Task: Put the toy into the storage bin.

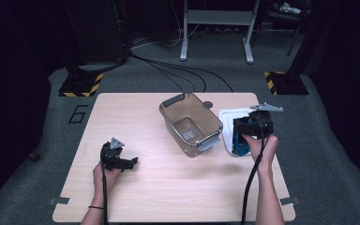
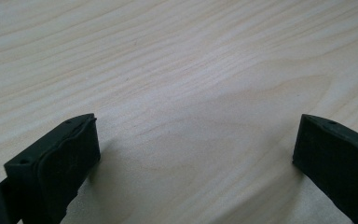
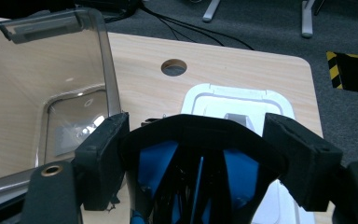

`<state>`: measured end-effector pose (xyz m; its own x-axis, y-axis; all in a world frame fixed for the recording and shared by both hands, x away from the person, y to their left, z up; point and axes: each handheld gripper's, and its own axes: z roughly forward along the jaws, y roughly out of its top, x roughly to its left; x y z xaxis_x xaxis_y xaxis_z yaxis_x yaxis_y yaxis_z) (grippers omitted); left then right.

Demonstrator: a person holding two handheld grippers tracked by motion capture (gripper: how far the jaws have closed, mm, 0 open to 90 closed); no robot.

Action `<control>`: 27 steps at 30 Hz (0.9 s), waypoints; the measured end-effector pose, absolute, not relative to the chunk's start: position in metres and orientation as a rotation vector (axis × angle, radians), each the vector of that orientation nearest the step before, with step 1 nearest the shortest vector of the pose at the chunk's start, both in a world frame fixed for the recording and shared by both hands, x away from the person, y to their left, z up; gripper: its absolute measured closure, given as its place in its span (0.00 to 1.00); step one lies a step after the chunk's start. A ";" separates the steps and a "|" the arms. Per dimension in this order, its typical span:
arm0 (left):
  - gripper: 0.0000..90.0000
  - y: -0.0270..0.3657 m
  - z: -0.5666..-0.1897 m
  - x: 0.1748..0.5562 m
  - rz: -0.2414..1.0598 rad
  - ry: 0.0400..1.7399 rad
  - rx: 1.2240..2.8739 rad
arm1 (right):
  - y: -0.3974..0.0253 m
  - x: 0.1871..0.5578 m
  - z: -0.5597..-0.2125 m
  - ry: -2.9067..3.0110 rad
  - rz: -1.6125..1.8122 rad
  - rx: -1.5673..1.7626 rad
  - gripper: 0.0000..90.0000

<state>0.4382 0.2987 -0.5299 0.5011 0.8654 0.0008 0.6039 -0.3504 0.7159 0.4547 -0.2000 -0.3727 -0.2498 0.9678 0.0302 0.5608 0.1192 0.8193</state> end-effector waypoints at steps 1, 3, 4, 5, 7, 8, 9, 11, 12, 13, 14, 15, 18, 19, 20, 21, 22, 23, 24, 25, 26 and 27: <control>0.00 0.299 -0.530 0.438 0.507 1.200 2.082 | -0.200 0.456 -0.371 1.873 1.003 1.472 0.27; 0.00 0.299 -0.530 0.438 0.507 1.198 2.084 | -0.200 0.457 -0.369 1.869 1.001 1.469 0.27; 0.00 0.299 -0.530 0.438 0.507 1.200 2.081 | -0.200 0.457 -0.367 1.866 1.003 1.466 0.27; 0.00 0.299 -0.530 0.438 0.507 1.200 2.082 | -0.200 0.458 -0.366 1.861 1.004 1.464 0.27; 0.00 0.299 -0.530 0.438 0.507 1.199 2.082 | -0.199 0.459 -0.363 1.860 1.003 1.455 0.27; 0.00 0.299 -0.530 0.438 0.507 1.199 2.082 | -0.199 0.460 -0.361 1.859 1.001 1.451 0.27; 0.00 0.299 -0.530 0.438 0.506 1.199 2.083 | -0.199 0.461 -0.360 1.857 0.999 1.448 0.27; 0.00 0.299 -0.530 0.438 0.507 1.199 2.083 | -0.198 0.462 -0.357 1.855 0.996 1.445 0.27; 0.00 0.299 -0.530 0.438 0.507 1.199 2.083 | -0.198 0.463 -0.355 1.854 0.996 1.442 0.27; 0.00 0.299 -0.530 0.438 0.504 1.200 2.084 | -0.198 0.464 -0.354 1.850 0.996 1.434 0.27; 0.00 0.299 -0.530 0.438 0.507 1.199 2.081 | -0.197 0.465 -0.353 1.851 0.993 1.433 0.27; 0.00 0.299 -0.530 0.438 0.507 1.198 2.084 | -0.197 0.466 -0.351 1.851 0.996 1.427 0.27; 0.00 0.299 -0.530 0.438 0.506 1.199 2.083 | -0.195 0.468 -0.347 1.849 0.995 1.417 0.27; 0.00 0.299 -0.530 0.438 0.507 1.200 2.082 | -0.195 0.469 -0.346 1.848 0.994 1.413 0.27; 0.00 0.299 -0.530 0.438 0.507 1.199 2.082 | -0.194 0.470 -0.344 1.847 0.992 1.411 0.27; 0.00 0.299 -0.530 0.438 0.507 1.199 2.083 | -0.193 0.470 -0.343 1.846 0.990 1.406 0.27; 0.00 0.299 -0.530 0.438 0.507 1.199 2.082 | -0.193 0.471 -0.342 1.846 0.986 1.403 0.27; 0.00 0.299 -0.530 0.438 0.507 1.198 2.083 | -0.192 0.472 -0.340 1.847 0.982 1.403 0.27; 0.00 0.299 -0.530 0.438 0.507 1.200 2.081 | -0.191 0.473 -0.338 1.845 0.985 1.402 0.27; 0.00 0.299 -0.530 0.438 0.506 1.198 2.083 | -0.191 0.473 -0.337 1.843 0.988 1.394 0.27; 0.00 0.299 -0.530 0.438 0.507 1.199 2.083 | -0.190 0.474 -0.335 1.842 0.987 1.389 0.27; 0.00 0.299 -0.530 0.438 0.507 1.199 2.083 | -0.189 0.474 -0.333 1.837 0.987 1.383 0.27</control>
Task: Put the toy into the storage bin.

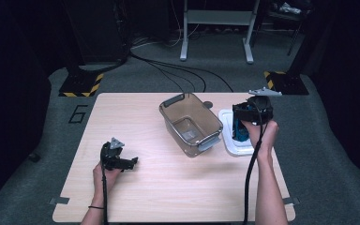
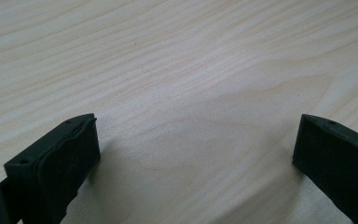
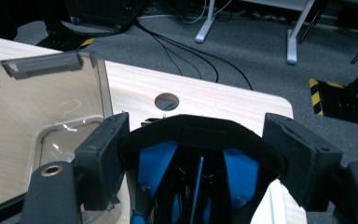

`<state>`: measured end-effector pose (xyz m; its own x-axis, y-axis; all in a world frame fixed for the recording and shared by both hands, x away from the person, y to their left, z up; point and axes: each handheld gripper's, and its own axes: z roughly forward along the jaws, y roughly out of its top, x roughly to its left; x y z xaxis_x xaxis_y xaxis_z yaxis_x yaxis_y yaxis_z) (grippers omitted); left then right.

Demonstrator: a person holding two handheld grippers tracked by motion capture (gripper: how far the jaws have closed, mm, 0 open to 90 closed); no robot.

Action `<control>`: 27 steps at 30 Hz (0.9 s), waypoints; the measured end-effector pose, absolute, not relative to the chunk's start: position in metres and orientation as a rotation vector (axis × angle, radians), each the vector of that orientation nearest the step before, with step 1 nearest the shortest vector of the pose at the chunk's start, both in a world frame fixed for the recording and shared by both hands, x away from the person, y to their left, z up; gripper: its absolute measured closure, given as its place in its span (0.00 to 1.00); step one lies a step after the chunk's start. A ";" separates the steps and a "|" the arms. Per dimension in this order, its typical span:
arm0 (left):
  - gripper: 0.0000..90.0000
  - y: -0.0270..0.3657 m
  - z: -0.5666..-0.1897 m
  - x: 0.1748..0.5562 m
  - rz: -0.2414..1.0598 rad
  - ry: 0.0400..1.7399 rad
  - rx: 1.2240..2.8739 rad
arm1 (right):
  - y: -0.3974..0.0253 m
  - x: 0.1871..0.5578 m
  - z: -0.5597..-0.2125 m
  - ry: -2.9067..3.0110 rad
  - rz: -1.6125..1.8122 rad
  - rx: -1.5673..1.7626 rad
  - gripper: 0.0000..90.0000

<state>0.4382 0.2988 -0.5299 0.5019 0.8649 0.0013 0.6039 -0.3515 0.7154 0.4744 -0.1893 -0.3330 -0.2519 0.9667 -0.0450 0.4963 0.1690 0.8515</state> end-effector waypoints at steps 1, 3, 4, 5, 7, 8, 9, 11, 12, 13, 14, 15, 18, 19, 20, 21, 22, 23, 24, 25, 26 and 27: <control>0.00 0.299 -0.530 0.438 0.507 1.198 2.083 | -0.189 0.475 -0.332 1.835 0.987 1.381 0.27; 0.00 0.299 -0.530 0.438 0.506 1.199 2.083 | -0.187 0.476 -0.329 1.836 0.986 1.375 0.27; 0.00 0.299 -0.530 0.438 0.507 1.199 2.083 | -0.186 0.477 -0.327 1.837 0.985 1.372 0.27; 0.00 0.299 -0.530 0.438 0.507 1.199 2.083 | -0.186 0.477 -0.326 1.836 0.983 1.365 0.27; 0.00 0.299 -0.530 0.438 0.506 1.199 2.083 | -0.184 0.478 -0.322 1.833 0.980 1.358 0.27; 0.00 0.299 -0.530 0.438 0.507 1.199 2.083 | -0.183 0.479 -0.320 1.828 0.984 1.354 0.27; 0.00 0.299 -0.530 0.438 0.507 1.198 2.083 | -0.183 0.479 -0.318 1.827 0.984 1.348 0.27; 0.00 0.299 -0.530 0.438 0.507 1.199 2.083 | -0.181 0.480 -0.312 1.822 0.995 1.341 0.27; 0.00 0.299 -0.530 0.438 0.506 1.198 2.084 | -0.180 0.481 -0.310 1.820 1.002 1.336 0.27; 0.00 0.299 -0.530 0.438 0.507 1.199 2.083 | -0.179 0.481 -0.308 1.821 1.003 1.330 0.27; 0.00 0.299 -0.530 0.438 0.507 1.199 2.083 | -0.178 0.482 -0.306 1.821 1.005 1.320 0.27; 0.00 0.299 -0.530 0.438 0.507 1.199 2.084 | -0.176 0.482 -0.303 1.823 1.005 1.313 0.27; 0.00 0.299 -0.530 0.438 0.507 1.199 2.082 | -0.173 0.483 -0.298 1.824 1.015 1.299 0.27; 0.00 0.299 -0.530 0.438 0.506 1.199 2.084 | -0.171 0.483 -0.296 1.824 1.019 1.297 0.27; 0.00 0.299 -0.530 0.438 0.506 1.199 2.084 | -0.170 0.483 -0.295 1.824 1.022 1.291 0.27; 0.00 0.299 -0.530 0.438 0.506 1.199 2.083 | -0.168 0.484 -0.293 1.826 1.022 1.286 0.27; 0.00 0.299 -0.530 0.438 0.507 1.199 2.083 | -0.166 0.484 -0.292 1.827 1.024 1.282 0.27; 0.00 0.299 -0.530 0.438 0.506 1.198 2.084 | -0.164 0.485 -0.291 1.832 1.025 1.275 0.27; 0.00 0.299 -0.530 0.438 0.505 1.199 2.085 | -0.163 0.485 -0.289 1.830 1.029 1.271 0.27; 0.00 0.299 -0.530 0.438 0.507 1.199 2.084 | -0.161 0.485 -0.288 1.834 1.033 1.266 0.27; 0.00 0.299 -0.530 0.438 0.506 1.199 2.084 | -0.159 0.485 -0.286 1.835 1.036 1.260 0.27; 0.00 0.299 -0.530 0.438 0.507 1.198 2.084 | -0.157 0.486 -0.284 1.838 1.038 1.251 0.27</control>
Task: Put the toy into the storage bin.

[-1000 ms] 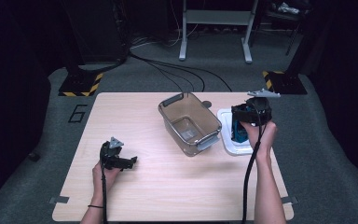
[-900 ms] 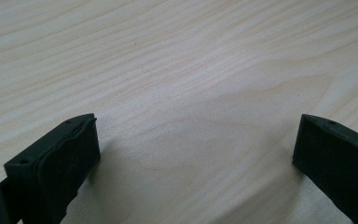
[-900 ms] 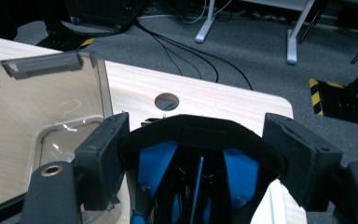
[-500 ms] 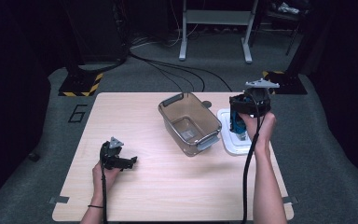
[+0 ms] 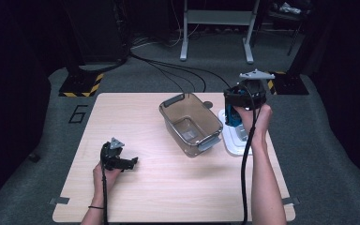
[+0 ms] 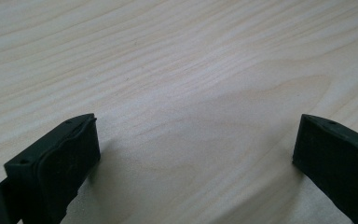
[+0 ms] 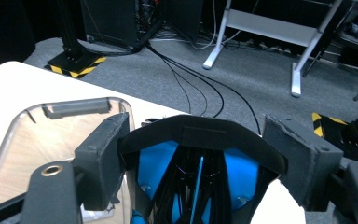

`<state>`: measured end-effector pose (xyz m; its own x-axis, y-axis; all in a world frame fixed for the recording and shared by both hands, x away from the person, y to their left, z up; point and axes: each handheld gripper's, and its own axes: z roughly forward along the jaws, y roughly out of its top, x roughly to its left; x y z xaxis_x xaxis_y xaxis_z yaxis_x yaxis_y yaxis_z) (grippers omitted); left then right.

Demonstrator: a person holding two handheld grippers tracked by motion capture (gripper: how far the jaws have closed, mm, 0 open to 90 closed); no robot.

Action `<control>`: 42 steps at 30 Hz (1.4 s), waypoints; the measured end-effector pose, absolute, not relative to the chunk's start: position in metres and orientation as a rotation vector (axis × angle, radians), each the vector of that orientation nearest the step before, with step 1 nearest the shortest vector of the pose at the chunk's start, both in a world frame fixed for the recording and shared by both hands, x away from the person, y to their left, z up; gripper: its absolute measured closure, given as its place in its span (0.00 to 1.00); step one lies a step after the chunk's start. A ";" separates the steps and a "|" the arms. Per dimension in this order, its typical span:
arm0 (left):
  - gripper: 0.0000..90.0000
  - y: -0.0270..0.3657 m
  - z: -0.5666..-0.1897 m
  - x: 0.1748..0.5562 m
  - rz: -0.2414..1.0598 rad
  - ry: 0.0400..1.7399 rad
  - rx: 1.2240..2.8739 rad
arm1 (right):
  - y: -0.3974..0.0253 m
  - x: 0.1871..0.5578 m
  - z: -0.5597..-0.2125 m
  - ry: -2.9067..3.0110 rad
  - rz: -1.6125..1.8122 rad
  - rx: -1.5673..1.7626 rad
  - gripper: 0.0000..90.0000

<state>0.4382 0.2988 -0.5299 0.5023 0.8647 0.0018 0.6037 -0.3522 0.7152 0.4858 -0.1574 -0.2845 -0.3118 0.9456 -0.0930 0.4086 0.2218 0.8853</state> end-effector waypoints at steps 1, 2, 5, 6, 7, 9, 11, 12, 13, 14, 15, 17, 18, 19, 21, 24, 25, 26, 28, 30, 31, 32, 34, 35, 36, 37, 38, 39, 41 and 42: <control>0.00 0.299 -0.530 0.438 0.506 1.198 2.084 | -0.155 0.486 -0.283 1.835 1.045 1.252 0.27; 0.00 0.299 -0.530 0.438 0.506 1.198 2.084 | -0.154 0.486 -0.282 1.840 1.047 1.241 0.27; 0.00 0.299 -0.530 0.438 0.506 1.199 2.084 | -0.147 0.486 -0.279 1.846 1.062 1.233 0.27; 0.00 0.299 -0.530 0.438 0.506 1.198 2.084 | -0.146 0.486 -0.278 1.847 1.066 1.227 0.27; 0.00 0.299 -0.530 0.438 0.506 1.198 2.084 | -0.144 0.486 -0.277 1.851 1.069 1.223 0.27; 0.00 0.299 -0.530 0.438 0.507 1.199 2.083 | -0.140 0.486 -0.276 1.856 1.078 1.215 0.27; 0.00 0.299 -0.530 0.438 0.505 1.199 2.086 | -0.136 0.487 -0.275 1.864 1.088 1.203 0.27; 0.00 0.299 -0.530 0.438 0.507 1.198 2.084 | -0.134 0.487 -0.274 1.867 1.095 1.202 0.27; 0.00 0.299 -0.530 0.438 0.504 1.199 2.087 | -0.132 0.487 -0.274 1.869 1.100 1.197 0.27; 0.00 0.299 -0.530 0.438 0.507 1.198 2.084 | -0.130 0.487 -0.274 1.868 1.106 1.198 0.27; 0.00 0.299 -0.530 0.438 0.504 1.198 2.087 | -0.127 0.487 -0.273 1.873 1.113 1.188 0.27; 0.00 0.299 -0.530 0.438 0.506 1.198 2.084 | -0.124 0.487 -0.273 1.882 1.121 1.177 0.27; 0.00 0.299 -0.530 0.438 0.507 1.198 2.084 | -0.122 0.487 -0.273 1.884 1.127 1.173 0.27; 0.00 0.299 -0.530 0.438 0.506 1.198 2.084 | -0.119 0.488 -0.273 1.889 1.129 1.166 0.27; 0.00 0.299 -0.530 0.438 0.507 1.198 2.084 | -0.115 0.489 -0.274 1.898 1.137 1.164 0.27; 0.00 0.299 -0.530 0.438 0.507 1.198 2.084 | -0.108 0.490 -0.275 1.914 1.145 1.147 0.27; 0.00 0.299 -0.530 0.438 0.506 1.198 2.085 | -0.106 0.490 -0.275 1.917 1.148 1.144 0.27; 0.00 0.299 -0.530 0.438 0.507 1.198 2.084 | -0.104 0.490 -0.276 1.920 1.155 1.143 0.27; 0.00 0.299 -0.530 0.438 0.504 1.199 2.088 | -0.100 0.491 -0.278 1.931 1.169 1.139 0.27; 0.00 0.299 -0.530 0.438 0.504 1.199 2.088 | -0.097 0.492 -0.279 1.941 1.179 1.137 0.27; 0.00 0.299 -0.530 0.438 0.507 1.198 2.084 | -0.095 0.492 -0.280 1.944 1.184 1.138 0.27; 0.00 0.299 -0.529 0.438 0.502 1.199 2.090 | -0.094 0.492 -0.280 1.947 1.187 1.132 0.27; 0.00 0.299 -0.530 0.438 0.507 1.198 2.084 | -0.090 0.492 -0.283 1.953 1.204 1.132 0.27; 0.00 0.299 -0.530 0.438 0.506 1.199 2.084 | -0.089 0.493 -0.284 1.959 1.207 1.131 0.27; 0.00 0.299 -0.530 0.438 0.504 1.199 2.087 | -0.088 0.493 -0.285 1.962 1.210 1.131 0.27; 0.00 0.299 -0.530 0.438 0.504 1.199 2.087 | -0.087 0.493 -0.287 1.967 1.209 1.132 0.27; 0.00 0.299 -0.530 0.438 0.504 1.199 2.087 | -0.085 0.494 -0.289 1.970 1.209 1.135 0.27; 0.00 0.299 -0.530 0.438 0.507 1.199 2.084 | -0.084 0.494 -0.290 1.974 1.212 1.136 0.27; 0.00 0.299 -0.530 0.438 0.505 1.199 2.085 | -0.082 0.495 -0.293 1.983 1.216 1.132 0.27; 0.00 0.299 -0.530 0.438 0.506 1.198 2.084 | -0.081 0.496 -0.295 1.985 1.217 1.133 0.27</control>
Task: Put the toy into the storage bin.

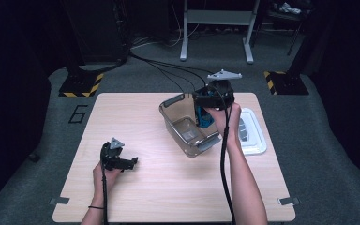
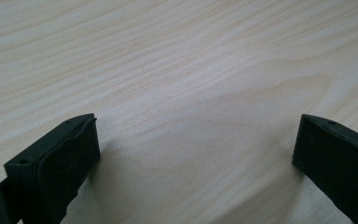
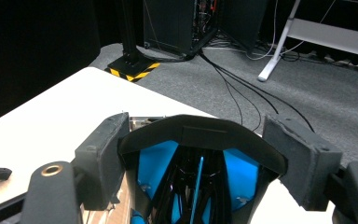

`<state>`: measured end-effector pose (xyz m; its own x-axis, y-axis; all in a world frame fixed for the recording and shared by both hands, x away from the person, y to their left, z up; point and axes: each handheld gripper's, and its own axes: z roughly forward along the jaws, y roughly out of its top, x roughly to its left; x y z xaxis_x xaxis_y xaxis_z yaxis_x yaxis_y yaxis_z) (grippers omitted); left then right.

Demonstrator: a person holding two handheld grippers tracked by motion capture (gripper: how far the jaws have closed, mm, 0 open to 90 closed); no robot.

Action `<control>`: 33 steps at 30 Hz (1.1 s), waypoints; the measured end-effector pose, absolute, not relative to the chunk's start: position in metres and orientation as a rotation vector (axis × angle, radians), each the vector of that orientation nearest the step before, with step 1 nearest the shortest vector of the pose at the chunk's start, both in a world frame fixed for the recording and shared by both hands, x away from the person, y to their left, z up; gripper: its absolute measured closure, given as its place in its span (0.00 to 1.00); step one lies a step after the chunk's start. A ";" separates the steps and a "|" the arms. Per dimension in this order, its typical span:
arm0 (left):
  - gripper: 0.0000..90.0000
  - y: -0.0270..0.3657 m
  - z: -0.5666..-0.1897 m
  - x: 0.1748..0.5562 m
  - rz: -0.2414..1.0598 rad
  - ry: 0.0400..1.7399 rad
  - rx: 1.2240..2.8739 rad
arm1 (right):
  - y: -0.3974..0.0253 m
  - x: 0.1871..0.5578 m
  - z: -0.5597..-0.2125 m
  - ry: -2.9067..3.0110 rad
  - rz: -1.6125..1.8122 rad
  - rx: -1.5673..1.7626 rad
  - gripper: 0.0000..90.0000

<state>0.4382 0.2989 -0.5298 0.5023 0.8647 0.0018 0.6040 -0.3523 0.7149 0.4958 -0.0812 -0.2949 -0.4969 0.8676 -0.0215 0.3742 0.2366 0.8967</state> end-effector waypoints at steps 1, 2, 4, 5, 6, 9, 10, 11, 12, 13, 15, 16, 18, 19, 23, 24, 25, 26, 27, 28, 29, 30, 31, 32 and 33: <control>0.00 0.299 -0.530 0.438 0.504 1.199 2.086 | -0.080 0.496 -0.297 1.989 1.218 1.134 0.27; 0.00 0.299 -0.530 0.438 0.506 1.198 2.084 | -0.080 0.497 -0.298 1.992 1.221 1.135 0.27; 0.00 0.299 -0.530 0.438 0.506 1.199 2.084 | -0.078 0.498 -0.302 1.997 1.229 1.139 0.27; 0.00 0.299 -0.530 0.438 0.505 1.199 2.085 | -0.077 0.499 -0.303 1.998 1.231 1.139 0.27; 0.00 0.299 -0.530 0.438 0.505 1.199 2.085 | -0.076 0.499 -0.305 2.001 1.230 1.136 0.27; 0.00 0.299 -0.530 0.438 0.506 1.199 2.084 | -0.074 0.500 -0.309 2.011 1.225 1.132 0.27; 0.00 0.299 -0.530 0.438 0.507 1.198 2.084 | -0.073 0.500 -0.311 2.013 1.225 1.132 0.27; 0.00 0.299 -0.530 0.438 0.506 1.199 2.084 | -0.072 0.501 -0.313 2.014 1.225 1.133 0.27; 0.00 0.299 -0.530 0.438 0.504 1.199 2.087 | -0.072 0.501 -0.314 2.016 1.227 1.136 0.27; 0.00 0.299 -0.530 0.438 0.505 1.199 2.085 | -0.072 0.502 -0.316 2.020 1.228 1.139 0.27; 0.00 0.299 -0.530 0.438 0.506 1.199 2.085 | -0.070 0.502 -0.319 2.025 1.228 1.140 0.27; 0.00 0.299 -0.530 0.438 0.504 1.199 2.087 | -0.070 0.502 -0.321 2.026 1.225 1.138 0.27; 0.00 0.299 -0.530 0.438 0.504 1.199 2.087 | -0.069 0.503 -0.325 2.033 1.220 1.142 0.27; 0.00 0.299 -0.530 0.438 0.507 1.198 2.084 | -0.068 0.504 -0.327 2.038 1.217 1.148 0.27; 0.00 0.299 -0.530 0.438 0.504 1.198 2.087 | -0.068 0.506 -0.334 2.042 1.216 1.161 0.27; 0.00 0.299 -0.530 0.438 0.507 1.198 2.084 | -0.068 0.507 -0.335 2.043 1.218 1.164 0.27; 0.00 0.299 -0.530 0.438 0.507 1.198 2.084 | -0.069 0.507 -0.337 2.042 1.223 1.165 0.27; 0.00 0.299 -0.530 0.438 0.504 1.198 2.087 | -0.069 0.507 -0.339 2.041 1.225 1.168 0.27; 0.00 0.299 -0.530 0.438 0.504 1.198 2.087 | -0.069 0.507 -0.341 2.040 1.224 1.172 0.27; 0.00 0.299 -0.530 0.438 0.503 1.199 2.088 | -0.069 0.507 -0.343 2.041 1.222 1.172 0.27; 0.00 0.299 -0.530 0.438 0.505 1.198 2.086 | -0.069 0.508 -0.345 2.044 1.220 1.174 0.27; 0.00 0.299 -0.530 0.438 0.506 1.198 2.084 | -0.070 0.508 -0.347 2.047 1.216 1.176 0.27; 0.00 0.299 -0.530 0.438 0.506 1.198 2.084 | -0.070 0.509 -0.349 2.045 1.213 1.181 0.27; 0.00 0.299 -0.529 0.438 0.503 1.199 2.089 | -0.071 0.509 -0.351 2.046 1.210 1.185 0.27; 0.00 0.299 -0.530 0.438 0.503 1.198 2.088 | -0.072 0.510 -0.355 2.048 1.208 1.190 0.27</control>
<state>0.4382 0.2990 -0.5296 0.5039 0.8638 0.0016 0.6058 -0.3547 0.7122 0.5098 -0.0716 -0.3547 -0.5078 0.8611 0.0258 0.4390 0.2329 0.8678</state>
